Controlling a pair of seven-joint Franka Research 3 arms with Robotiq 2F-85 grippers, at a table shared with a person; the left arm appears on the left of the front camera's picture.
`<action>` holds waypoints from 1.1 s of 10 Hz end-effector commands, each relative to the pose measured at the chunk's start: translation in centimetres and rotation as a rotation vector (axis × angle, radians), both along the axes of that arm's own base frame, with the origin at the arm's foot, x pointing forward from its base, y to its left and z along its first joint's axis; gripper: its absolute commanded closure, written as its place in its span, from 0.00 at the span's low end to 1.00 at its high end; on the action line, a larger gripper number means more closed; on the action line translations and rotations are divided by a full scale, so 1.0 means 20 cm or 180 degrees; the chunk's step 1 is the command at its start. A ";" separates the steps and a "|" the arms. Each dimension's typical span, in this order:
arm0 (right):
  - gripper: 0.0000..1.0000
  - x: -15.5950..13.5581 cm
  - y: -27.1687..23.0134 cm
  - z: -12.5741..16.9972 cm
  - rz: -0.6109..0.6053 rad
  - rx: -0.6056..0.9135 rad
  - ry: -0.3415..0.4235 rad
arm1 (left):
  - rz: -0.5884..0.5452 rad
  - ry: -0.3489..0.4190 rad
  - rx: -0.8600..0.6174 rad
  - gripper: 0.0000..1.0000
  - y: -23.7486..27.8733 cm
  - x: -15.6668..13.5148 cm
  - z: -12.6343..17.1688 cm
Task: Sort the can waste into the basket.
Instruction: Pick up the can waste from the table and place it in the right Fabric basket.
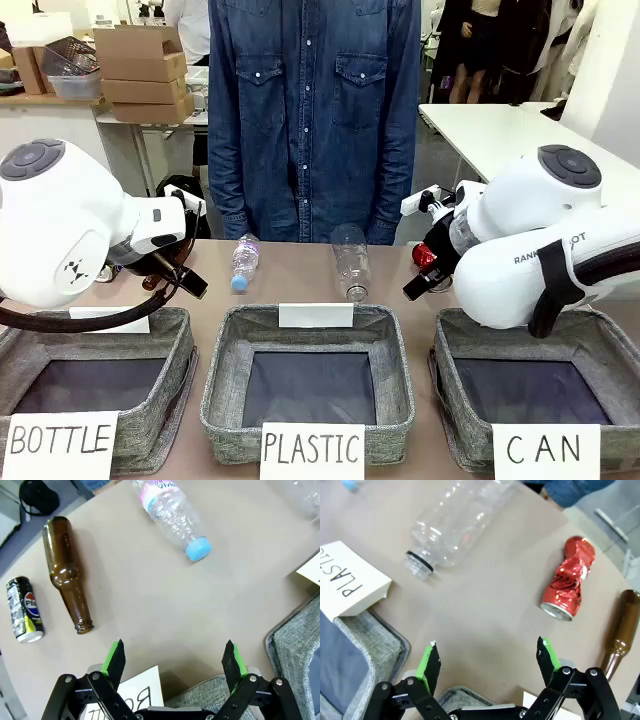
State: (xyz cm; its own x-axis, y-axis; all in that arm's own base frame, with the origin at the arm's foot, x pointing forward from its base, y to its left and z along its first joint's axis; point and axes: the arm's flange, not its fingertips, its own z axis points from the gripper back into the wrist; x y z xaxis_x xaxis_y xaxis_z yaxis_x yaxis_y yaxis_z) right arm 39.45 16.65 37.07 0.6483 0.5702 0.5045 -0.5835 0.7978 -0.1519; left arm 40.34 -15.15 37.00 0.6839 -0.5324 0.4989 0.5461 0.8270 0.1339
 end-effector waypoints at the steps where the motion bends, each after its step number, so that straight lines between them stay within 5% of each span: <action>1: 0.00 0.00 0.00 0.00 0.0000 0.0000 -0.0001 | 0.0000 0.0000 0.0000 0.00 0.00 0.00 0.00; 11: 0.00 0.00 0.00 0.00 0.0000 0.0000 -0.0001 | 0.0000 0.0000 0.0000 0.00 0.00 0.00 0.00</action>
State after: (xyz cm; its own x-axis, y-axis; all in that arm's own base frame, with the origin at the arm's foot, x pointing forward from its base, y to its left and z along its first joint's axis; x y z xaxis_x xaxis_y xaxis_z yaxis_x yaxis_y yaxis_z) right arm 39.45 16.66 37.07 0.6481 0.5706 0.5043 -0.5837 0.7976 -0.1524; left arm 40.34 -15.15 37.00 0.6840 -0.5322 0.4989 0.5459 0.8271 0.1339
